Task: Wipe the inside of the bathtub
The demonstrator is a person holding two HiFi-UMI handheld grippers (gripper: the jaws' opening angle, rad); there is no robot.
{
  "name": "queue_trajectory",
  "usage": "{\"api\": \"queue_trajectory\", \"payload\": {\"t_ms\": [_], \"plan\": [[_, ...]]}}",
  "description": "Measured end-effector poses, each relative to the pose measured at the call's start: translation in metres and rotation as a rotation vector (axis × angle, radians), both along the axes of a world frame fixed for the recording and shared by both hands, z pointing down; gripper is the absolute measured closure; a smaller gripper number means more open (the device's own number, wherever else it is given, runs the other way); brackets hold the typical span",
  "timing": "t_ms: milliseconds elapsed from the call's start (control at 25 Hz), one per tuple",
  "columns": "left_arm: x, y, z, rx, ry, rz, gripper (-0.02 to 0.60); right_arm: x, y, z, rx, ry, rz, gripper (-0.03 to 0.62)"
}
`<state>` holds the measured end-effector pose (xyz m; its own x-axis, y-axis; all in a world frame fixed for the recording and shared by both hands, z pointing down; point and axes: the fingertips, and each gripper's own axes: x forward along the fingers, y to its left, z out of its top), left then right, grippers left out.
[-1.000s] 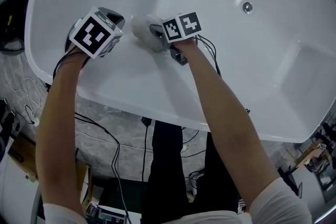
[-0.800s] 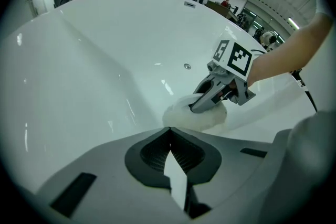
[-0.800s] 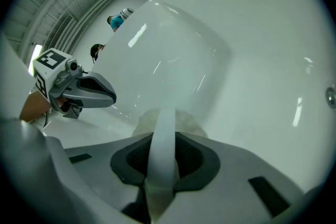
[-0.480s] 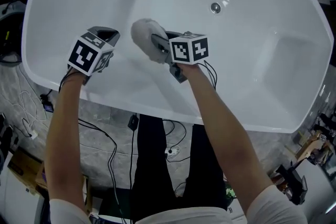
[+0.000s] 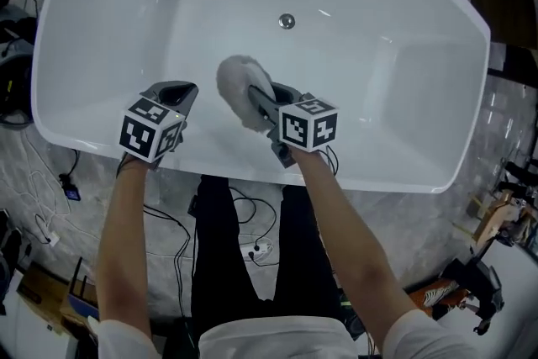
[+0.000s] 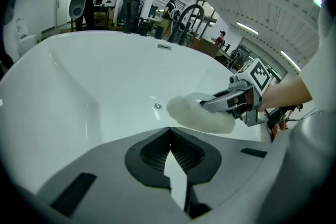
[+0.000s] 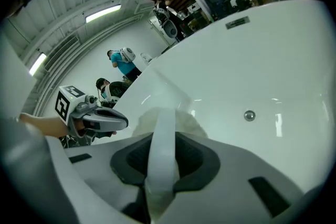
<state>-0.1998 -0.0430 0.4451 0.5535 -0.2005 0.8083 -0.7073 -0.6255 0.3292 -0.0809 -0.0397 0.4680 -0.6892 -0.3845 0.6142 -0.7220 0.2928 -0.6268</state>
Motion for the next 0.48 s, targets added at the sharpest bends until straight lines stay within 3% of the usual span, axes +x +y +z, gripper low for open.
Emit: {"api": "queue_trajectory", "payload": {"t_ms": [480], "plan": [[0.122, 0.043, -0.126, 0.079, 0.083, 0.020, 0.571, 0.159, 0.077, -0.133, 0.074, 0.056, 0.168, 0.502]]}}
